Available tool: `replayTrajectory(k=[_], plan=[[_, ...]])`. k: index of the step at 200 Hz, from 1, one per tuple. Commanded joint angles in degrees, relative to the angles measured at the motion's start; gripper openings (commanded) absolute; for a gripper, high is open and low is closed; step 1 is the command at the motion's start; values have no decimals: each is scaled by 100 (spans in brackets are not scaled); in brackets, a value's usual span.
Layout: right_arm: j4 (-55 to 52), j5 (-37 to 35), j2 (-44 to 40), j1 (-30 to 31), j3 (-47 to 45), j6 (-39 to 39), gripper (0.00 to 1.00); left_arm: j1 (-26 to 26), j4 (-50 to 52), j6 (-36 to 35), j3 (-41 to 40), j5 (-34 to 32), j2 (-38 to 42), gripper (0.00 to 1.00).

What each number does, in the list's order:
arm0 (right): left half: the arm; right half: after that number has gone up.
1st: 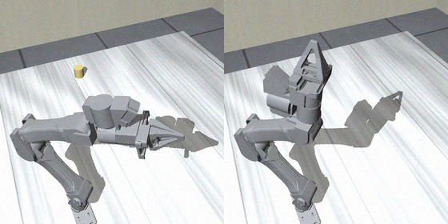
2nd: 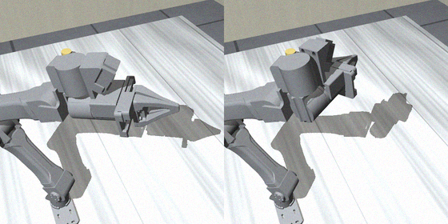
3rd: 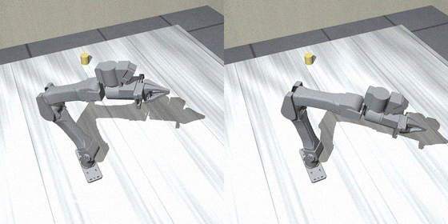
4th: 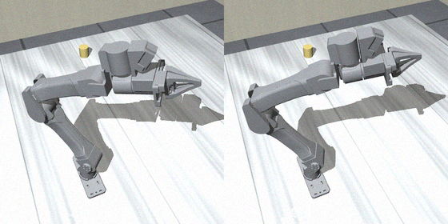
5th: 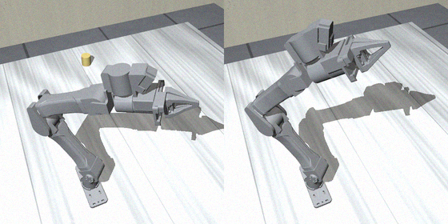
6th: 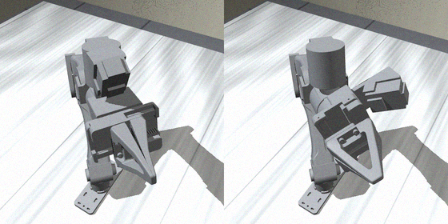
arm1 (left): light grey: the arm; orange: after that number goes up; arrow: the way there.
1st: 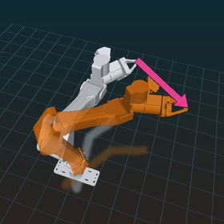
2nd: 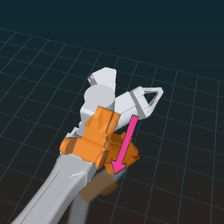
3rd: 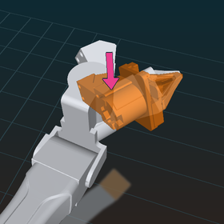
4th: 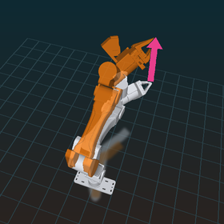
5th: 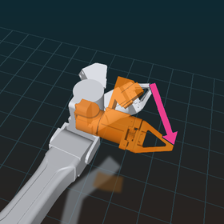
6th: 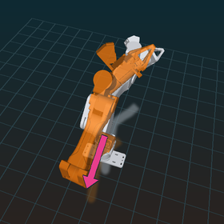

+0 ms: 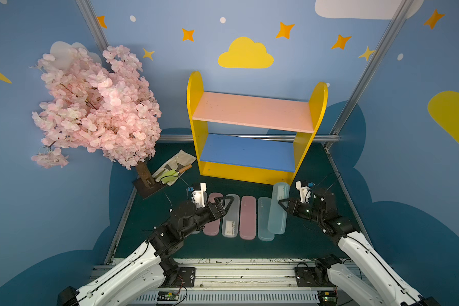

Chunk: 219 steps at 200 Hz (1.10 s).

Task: Remove the pencil cases from the shelf
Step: Place the pencil case at the center of the board.

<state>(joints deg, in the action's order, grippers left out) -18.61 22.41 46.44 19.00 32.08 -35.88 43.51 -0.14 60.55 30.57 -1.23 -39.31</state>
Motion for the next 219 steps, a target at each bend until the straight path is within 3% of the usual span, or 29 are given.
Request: replayTrajectory(k=[1,86,162,219], plan=[[-562,-39,9,-213,-152,504,16,-50,295,-246,-127,-358,114,100],[-569,190,1061,-767,-27,1307,17,-165,207,-263,-156,-250,-16,100],[-539,1325,2345,-1231,424,1841,17,-231,232,-264,-200,-279,15,100],[-359,1492,2976,-1251,555,2008,17,-268,172,-211,-287,-281,3,100]])
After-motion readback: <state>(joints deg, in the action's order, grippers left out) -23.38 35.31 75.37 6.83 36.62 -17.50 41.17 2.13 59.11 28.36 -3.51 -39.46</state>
